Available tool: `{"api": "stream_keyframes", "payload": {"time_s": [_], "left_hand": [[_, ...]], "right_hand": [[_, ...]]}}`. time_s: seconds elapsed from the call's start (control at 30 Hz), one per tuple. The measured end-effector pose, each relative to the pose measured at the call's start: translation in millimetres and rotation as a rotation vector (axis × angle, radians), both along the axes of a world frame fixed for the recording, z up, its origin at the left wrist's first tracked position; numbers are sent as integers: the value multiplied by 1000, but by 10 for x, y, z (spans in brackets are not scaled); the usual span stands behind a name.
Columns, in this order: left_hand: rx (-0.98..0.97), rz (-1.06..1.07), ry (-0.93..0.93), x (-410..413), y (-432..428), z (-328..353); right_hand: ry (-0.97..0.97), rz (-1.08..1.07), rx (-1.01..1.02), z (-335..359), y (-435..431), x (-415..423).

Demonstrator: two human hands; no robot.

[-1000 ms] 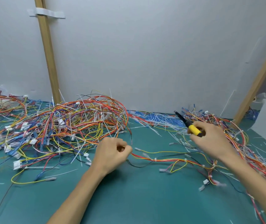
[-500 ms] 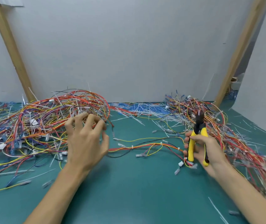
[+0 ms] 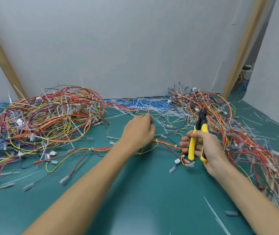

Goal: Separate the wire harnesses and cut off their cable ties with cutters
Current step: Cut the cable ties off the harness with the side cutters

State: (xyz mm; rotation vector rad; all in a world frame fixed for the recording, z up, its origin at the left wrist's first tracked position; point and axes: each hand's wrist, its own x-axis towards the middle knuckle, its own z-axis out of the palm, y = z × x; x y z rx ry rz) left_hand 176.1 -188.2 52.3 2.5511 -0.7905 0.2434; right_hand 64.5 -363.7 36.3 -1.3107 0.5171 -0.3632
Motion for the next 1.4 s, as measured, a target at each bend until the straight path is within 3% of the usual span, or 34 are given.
{"api": "stream_keyframes", "payload": {"time_s": [0.13, 0.5, 0.67, 0.77, 0.9, 1.03, 1.1, 1.27, 1.33, 1.4], "left_hand": [[175, -17, 89, 146, -394, -66], [146, -130, 271, 255, -292, 18], [369, -259, 345, 241, -103, 228], [292, -291, 278, 175, 75, 468], [151, -266, -5, 11, 333, 775], [-135, -231, -248, -267, 534, 951], [-271, -249, -195, -404, 608, 960], [-306, -148, 244, -479, 717, 841], [-421, -144, 241, -517, 725, 791], [-521, -89, 66, -582, 742, 723]], "right_hand": [[7, 37, -25, -5, 1, -7], [-35, 280, 65, -36, 198, -50], [-86, 388, 65, -49, 319, -73], [-160, 362, 107, -51, 332, -69], [-284, 251, 82, -34, 294, -70], [-256, 197, 78, -57, 251, -60], [-233, 232, 109, -55, 249, -59], [-224, 349, 278, -42, 280, -77], [-224, 360, 307, -24, 288, -81], [-235, 348, 321, -3, 273, -84]]}}
